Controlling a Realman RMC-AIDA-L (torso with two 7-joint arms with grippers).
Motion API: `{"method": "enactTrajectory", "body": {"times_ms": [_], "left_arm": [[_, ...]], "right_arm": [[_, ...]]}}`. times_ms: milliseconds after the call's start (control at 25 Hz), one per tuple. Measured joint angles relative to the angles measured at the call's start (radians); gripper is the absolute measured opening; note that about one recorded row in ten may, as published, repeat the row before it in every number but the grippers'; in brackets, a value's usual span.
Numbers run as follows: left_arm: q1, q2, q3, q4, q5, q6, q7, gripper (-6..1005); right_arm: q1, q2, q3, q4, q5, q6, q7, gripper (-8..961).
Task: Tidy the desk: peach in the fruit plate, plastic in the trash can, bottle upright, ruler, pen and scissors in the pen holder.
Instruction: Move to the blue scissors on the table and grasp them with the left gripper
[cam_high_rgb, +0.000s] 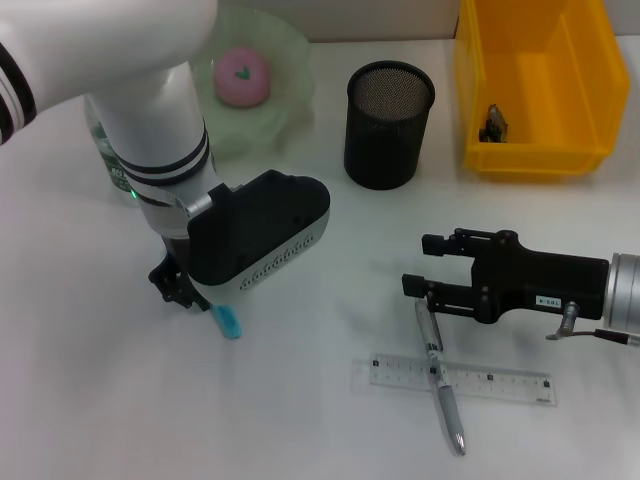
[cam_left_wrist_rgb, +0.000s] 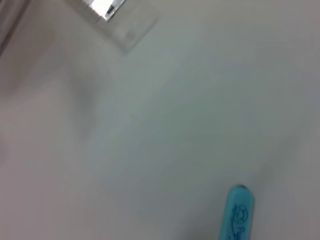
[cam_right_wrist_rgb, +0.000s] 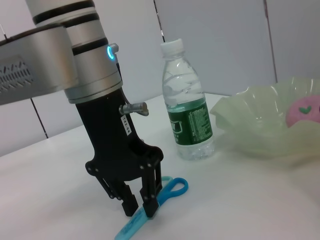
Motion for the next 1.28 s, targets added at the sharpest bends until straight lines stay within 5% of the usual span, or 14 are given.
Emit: {"method": "enactTrajectory", "body": {"times_ms": [160, 1280], "left_arm": [[0.0, 0.0, 0.001, -0.001, 0.0, 0.0, 0.0, 295], [-0.013, 0.0, 0.016, -0.025, -0.006, -0.019, 0.004, 285]], "right_arm": [[0.0, 0.0, -0.001, 0.0, 0.0, 0.0, 0.0, 664], [0.0, 0.0, -0.003, 0.0, 0.0, -0.002, 0.0, 664]]}}
